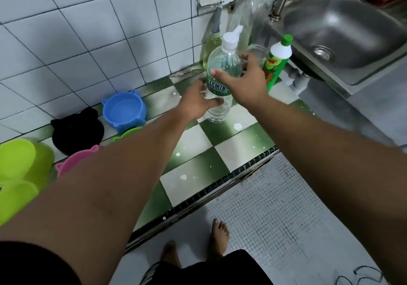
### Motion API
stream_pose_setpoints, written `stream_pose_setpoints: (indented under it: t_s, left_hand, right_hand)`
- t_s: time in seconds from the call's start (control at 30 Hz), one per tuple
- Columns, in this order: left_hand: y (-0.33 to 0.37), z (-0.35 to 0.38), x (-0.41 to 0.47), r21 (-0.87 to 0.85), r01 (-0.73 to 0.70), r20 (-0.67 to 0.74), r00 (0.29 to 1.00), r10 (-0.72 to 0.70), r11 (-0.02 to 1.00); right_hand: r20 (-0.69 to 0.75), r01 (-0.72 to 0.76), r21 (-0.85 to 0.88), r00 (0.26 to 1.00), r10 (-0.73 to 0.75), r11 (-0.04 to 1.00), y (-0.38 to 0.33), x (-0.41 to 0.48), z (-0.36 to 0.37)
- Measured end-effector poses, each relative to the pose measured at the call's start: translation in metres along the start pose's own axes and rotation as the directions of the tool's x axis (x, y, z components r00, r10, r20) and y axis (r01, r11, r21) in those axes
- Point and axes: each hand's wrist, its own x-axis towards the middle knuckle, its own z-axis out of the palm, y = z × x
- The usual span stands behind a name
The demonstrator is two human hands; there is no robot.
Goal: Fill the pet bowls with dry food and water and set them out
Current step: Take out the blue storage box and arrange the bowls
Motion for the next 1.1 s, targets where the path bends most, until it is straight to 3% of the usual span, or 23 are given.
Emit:
stream_pose_setpoints:
  t_s: [0.17,0.33,0.5,0.7,1.1]
  left_hand:
    - [-0.005,0.002,-0.011,0.053,0.024,-0.049,0.999,-0.021,0.998]
    - [-0.018,0.004,-0.034,-0.012,0.092,-0.076,0.993,-0.093,0.996]
    - [-0.031,-0.012,-0.073,0.014,0.085,-0.099,0.992,-0.083,0.996]
    - [-0.068,-0.07,-0.149,-0.058,0.125,-0.235,0.963,-0.135,0.99]
    - [-0.147,-0.23,-0.351,-0.02,0.184,-0.49,0.855,-0.17,0.983]
  right_hand:
    - [0.049,0.001,0.012,0.999,-0.002,1.0,0.025,-0.012,0.0]
    - [0.052,-0.075,-0.036,0.996,0.077,0.997,0.054,-0.041,0.008]
    - [0.215,-0.096,-0.139,0.969,0.125,0.986,0.06,-0.079,0.037]
    - [0.336,0.027,-0.17,0.941,0.032,0.985,0.016,-0.128,0.097]
    - [0.466,0.219,-0.014,0.865,-0.188,0.976,-0.095,-0.265,0.238]
